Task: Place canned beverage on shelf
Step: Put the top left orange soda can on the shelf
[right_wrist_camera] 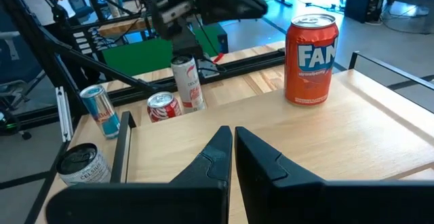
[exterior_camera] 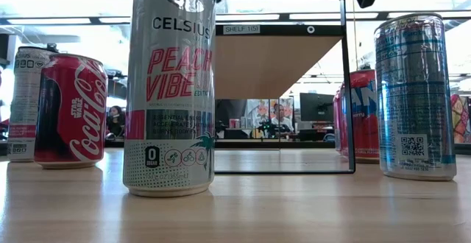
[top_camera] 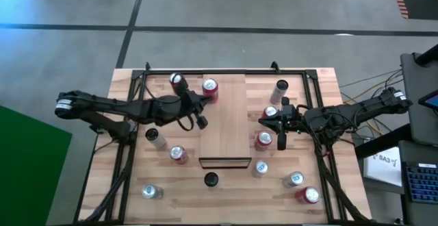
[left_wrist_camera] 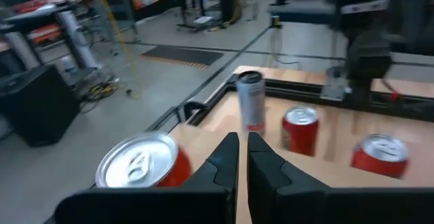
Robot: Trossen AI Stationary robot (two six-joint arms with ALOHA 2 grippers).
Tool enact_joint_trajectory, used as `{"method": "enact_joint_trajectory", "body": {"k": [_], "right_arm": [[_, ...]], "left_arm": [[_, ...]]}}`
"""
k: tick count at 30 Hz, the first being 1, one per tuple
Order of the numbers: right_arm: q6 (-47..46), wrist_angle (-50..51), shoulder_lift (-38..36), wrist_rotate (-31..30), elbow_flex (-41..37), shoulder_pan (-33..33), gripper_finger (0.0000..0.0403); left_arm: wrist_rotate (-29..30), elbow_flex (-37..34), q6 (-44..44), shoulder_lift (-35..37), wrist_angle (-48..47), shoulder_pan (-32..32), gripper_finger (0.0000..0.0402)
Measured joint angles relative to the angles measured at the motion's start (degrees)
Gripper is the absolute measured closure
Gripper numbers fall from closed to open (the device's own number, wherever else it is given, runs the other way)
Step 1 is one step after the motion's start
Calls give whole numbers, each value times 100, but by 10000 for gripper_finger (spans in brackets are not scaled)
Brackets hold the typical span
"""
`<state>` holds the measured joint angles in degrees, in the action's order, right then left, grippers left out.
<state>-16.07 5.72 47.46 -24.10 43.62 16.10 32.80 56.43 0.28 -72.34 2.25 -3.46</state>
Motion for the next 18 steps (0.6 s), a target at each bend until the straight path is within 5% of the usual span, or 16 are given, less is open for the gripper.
{"method": "enact_joint_trajectory", "body": {"k": [18], "right_arm": [[102, 0, 0, 0, 0, 0, 392]], "left_arm": [[-186, 1161, -691, -4, -2394, 356, 402]]}}
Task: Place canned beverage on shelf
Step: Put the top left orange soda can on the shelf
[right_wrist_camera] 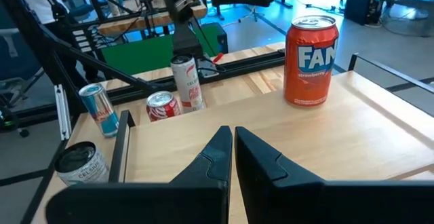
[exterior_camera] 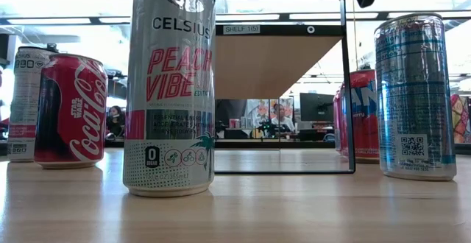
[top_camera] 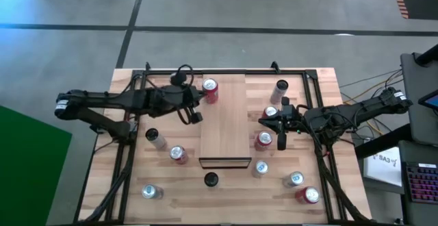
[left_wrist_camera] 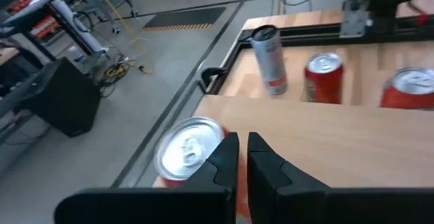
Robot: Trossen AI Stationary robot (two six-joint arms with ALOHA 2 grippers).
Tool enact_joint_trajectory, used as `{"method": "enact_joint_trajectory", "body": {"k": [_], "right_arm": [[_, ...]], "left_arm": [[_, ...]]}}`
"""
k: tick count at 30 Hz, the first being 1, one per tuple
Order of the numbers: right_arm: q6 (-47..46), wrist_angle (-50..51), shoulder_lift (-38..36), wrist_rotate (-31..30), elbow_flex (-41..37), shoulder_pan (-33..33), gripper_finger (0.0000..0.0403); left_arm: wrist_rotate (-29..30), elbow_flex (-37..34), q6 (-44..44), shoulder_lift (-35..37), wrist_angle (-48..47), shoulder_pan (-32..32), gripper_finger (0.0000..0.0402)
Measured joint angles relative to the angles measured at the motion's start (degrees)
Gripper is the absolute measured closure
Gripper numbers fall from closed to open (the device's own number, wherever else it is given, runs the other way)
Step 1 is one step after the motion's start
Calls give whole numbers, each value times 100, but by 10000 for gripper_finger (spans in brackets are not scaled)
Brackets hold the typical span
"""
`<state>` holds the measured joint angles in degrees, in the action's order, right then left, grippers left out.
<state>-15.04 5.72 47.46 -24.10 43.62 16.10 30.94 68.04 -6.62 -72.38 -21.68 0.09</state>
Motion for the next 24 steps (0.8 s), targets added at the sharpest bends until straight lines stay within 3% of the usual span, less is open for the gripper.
{"method": "enact_joint_trajectory", "body": {"k": [13, 17, 24], "right_arm": [[664, -24, 0, 1, 0, 0, 392], [589, -32, 0, 2, 0, 0, 392], [1045, -223, 14, -126, -7, -38, 392]], "left_arm": [[-30, 93, -868, 0, -128, 215, 401], [-338, 93, -1183, 24, -127, 449, 402], [-450, 88, -1218, 106, -172, 812, 401]]}}
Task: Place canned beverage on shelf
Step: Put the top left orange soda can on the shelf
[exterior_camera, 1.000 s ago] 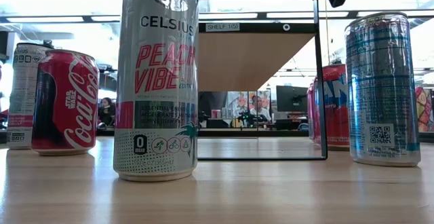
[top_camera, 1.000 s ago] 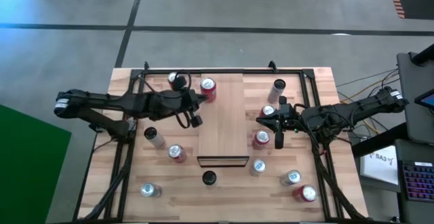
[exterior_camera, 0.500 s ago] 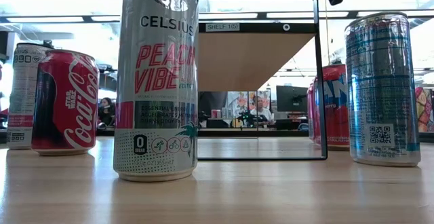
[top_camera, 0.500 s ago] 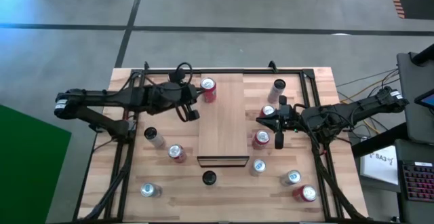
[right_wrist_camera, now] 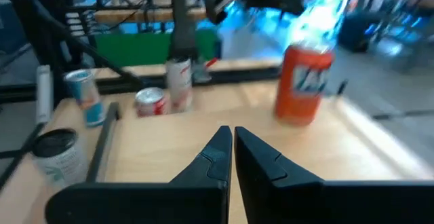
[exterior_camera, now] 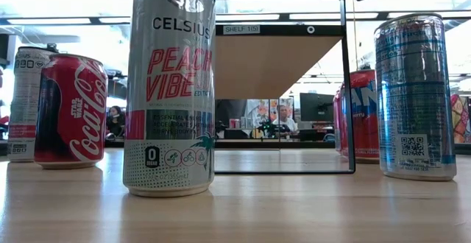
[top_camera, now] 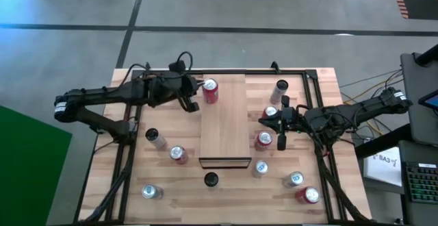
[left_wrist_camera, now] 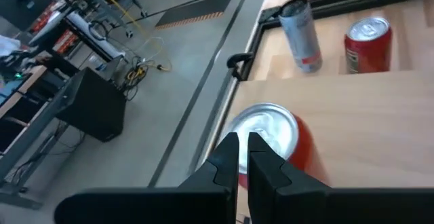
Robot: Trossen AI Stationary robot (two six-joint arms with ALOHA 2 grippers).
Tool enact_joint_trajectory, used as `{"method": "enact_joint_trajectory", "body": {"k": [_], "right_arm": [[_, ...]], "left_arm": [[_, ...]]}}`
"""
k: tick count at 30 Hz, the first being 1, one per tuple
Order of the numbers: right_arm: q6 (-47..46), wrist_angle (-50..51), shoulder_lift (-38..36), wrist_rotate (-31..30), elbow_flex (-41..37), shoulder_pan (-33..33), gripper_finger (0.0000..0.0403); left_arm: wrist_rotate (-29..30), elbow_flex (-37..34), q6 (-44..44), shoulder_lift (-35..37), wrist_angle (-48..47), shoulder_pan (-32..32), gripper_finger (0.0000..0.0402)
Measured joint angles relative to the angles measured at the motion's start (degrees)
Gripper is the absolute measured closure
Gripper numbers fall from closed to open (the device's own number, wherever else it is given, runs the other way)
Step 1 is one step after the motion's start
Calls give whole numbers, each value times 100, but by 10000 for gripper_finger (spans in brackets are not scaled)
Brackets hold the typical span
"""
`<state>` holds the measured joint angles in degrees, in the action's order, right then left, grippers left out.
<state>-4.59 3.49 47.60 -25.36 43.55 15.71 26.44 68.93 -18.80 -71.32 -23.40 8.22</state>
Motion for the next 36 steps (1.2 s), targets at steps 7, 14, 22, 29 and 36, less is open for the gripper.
{"method": "enact_joint_trajectory", "body": {"k": [7, 14, 22, 29, 36], "right_arm": [[378, -852, 426, -671, 112, -219, 392], [309, -896, 1149, -682, 548, -744, 392], [309, -878, 1905, -566, 950, -1233, 392], [145, -895, 2407, 376, 1197, -1685, 392], [224, -908, 2902, 672, 1451, -2030, 392]], "left_arm": [[-499, -76, 274, 228, 114, 6, 402], [-469, -395, 315, 328, 243, 23, 402], [-922, -656, 326, 654, 287, 26, 402], [-1696, -1063, 576, 879, 295, 21, 402], [-2165, -1523, 712, 858, 745, -3, 402]]}}
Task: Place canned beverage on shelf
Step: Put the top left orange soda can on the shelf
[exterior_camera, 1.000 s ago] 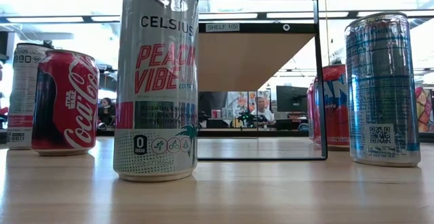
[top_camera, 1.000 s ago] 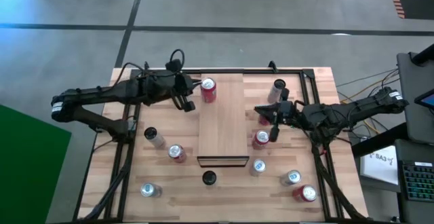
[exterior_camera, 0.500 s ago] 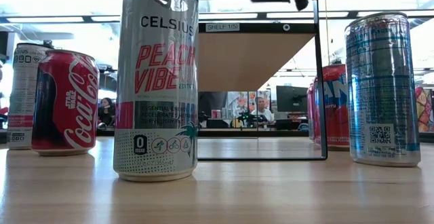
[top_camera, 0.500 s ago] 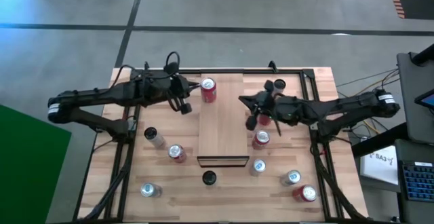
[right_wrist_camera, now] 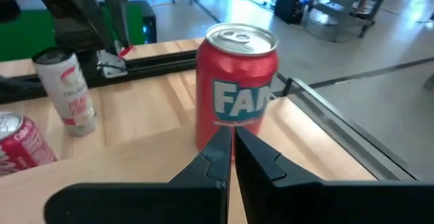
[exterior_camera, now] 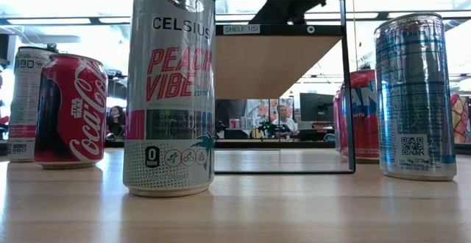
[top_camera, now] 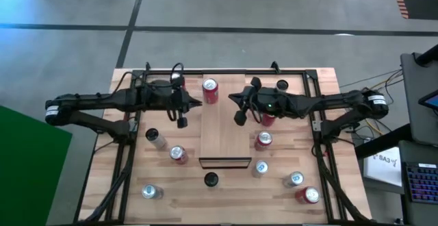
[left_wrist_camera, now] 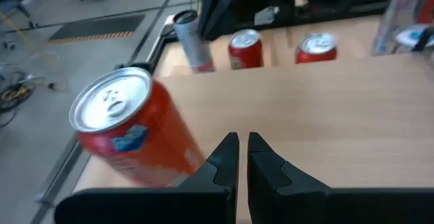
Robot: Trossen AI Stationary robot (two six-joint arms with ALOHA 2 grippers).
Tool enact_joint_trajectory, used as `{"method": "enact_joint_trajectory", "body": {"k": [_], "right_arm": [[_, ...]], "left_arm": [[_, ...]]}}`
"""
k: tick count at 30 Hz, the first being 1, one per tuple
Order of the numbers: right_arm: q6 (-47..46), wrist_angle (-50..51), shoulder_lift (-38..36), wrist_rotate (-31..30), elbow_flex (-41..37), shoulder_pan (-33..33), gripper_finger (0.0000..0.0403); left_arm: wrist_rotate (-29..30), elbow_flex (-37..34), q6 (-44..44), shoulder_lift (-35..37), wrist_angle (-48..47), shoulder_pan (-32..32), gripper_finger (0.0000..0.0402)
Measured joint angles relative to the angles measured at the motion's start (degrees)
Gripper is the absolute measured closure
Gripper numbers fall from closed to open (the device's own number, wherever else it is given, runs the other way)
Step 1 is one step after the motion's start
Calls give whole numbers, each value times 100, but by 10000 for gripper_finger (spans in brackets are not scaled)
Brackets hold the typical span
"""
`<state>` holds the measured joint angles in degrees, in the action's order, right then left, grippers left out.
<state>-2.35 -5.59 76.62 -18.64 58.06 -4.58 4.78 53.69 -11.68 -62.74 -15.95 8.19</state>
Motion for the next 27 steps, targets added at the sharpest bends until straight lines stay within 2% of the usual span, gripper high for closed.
{"method": "enact_joint_trajectory", "body": {"k": [8, 27], "right_arm": [[133, -699, 487, 1036, 187, -225, 392], [232, -724, 1113, 906, 650, -450, 392]], "left_arm": [[6, -534, 126, 4, 894, 7, 402], [77, -566, 172, -11, 1100, 7, 402]]}}
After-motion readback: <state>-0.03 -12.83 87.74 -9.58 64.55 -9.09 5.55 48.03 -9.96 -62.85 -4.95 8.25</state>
